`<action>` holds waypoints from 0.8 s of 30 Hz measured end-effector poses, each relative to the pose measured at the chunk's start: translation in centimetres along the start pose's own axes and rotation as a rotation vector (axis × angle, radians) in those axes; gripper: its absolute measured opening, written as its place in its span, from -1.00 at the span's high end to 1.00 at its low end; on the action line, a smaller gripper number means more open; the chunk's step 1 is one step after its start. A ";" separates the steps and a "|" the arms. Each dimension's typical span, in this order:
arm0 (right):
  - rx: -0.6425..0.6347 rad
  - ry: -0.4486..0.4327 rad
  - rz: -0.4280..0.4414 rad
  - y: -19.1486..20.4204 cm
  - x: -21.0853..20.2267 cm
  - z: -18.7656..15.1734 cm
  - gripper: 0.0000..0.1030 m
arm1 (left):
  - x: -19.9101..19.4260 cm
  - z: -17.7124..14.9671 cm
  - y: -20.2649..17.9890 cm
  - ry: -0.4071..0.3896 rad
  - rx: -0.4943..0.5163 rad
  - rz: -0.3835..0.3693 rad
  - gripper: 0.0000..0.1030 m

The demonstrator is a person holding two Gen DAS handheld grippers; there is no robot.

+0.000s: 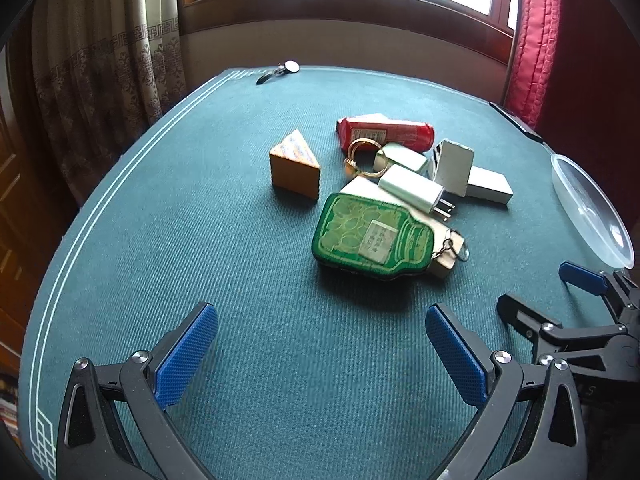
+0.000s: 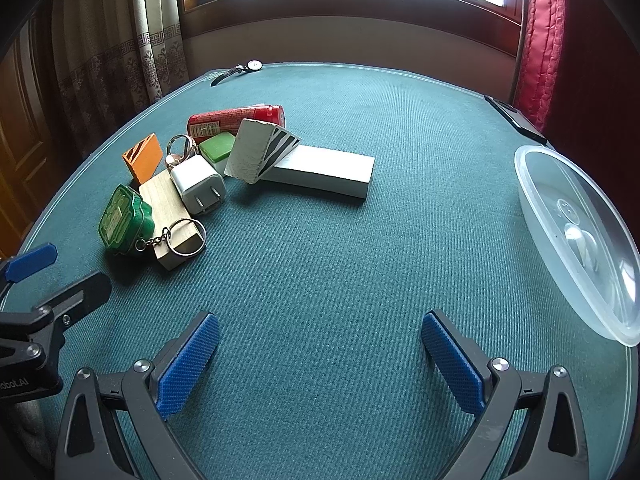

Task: Organize rigid objects
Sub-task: 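Grasp the green bottle-shaped keychain with the left gripper and lift it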

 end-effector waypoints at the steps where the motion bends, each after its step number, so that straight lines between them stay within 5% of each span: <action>1: 0.000 0.000 0.000 0.0 0.0 0.0 -1.00 | -0.3 0.4 -0.3 -0.018 0.014 -0.001 -1.00; 6: 0.000 0.000 0.000 0.0 0.0 0.0 -1.00 | 0.7 1.9 -1.7 -0.034 0.091 0.003 -1.00; 13: 0.000 0.000 0.000 -0.1 -0.1 0.0 -1.00 | 2.5 2.4 -1.4 -0.024 0.066 0.008 -0.98; 16: 0.000 0.000 0.000 -0.1 0.0 0.0 -1.00 | 3.0 2.7 -0.9 -0.013 0.026 -0.061 -0.80; 19: 0.000 0.000 0.000 0.0 0.0 0.0 -1.00 | 3.1 2.6 -0.6 -0.011 -0.020 -0.159 -0.40; 24: 0.000 0.000 0.000 -0.1 0.0 0.0 -1.00 | 2.6 2.1 -0.8 -0.027 -0.015 -0.169 -0.39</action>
Point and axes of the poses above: each gripper's, at about its wrist camera, not at the fingertips, and x roughly the way its jaws point, y to its left, z to its top, the point moved 2 cm from there along x, roughly the way its jaws point, and after that the axes turned 5 degrees about -y, right-handed, at the moved point
